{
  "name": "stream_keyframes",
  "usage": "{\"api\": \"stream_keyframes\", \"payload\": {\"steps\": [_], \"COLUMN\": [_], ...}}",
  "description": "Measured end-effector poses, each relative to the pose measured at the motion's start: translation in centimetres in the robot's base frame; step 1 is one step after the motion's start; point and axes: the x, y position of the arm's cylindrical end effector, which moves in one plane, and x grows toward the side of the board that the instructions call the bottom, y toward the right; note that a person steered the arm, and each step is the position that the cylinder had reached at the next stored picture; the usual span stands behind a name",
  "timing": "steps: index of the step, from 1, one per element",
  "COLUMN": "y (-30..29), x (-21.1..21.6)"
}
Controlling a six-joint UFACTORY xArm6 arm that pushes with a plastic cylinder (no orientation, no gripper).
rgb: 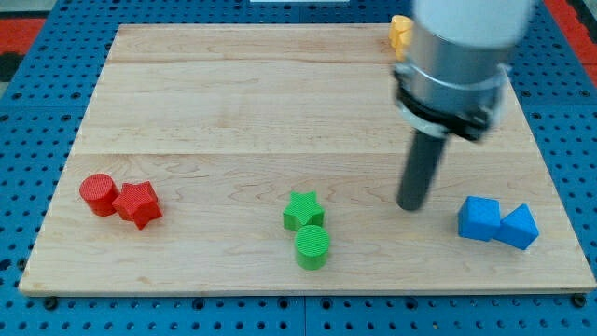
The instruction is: Move the green circle to the right of the red star
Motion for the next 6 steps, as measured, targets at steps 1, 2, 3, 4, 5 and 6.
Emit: {"api": "stream_keyframes", "payload": {"steps": [1, 2, 3, 4, 5, 6], "y": [-5.4, -8.8, -12.7, -15.5, -19.4, -19.3], "x": [7.8, 7.5, 4.6, 2.6, -1.1, -0.5]}}
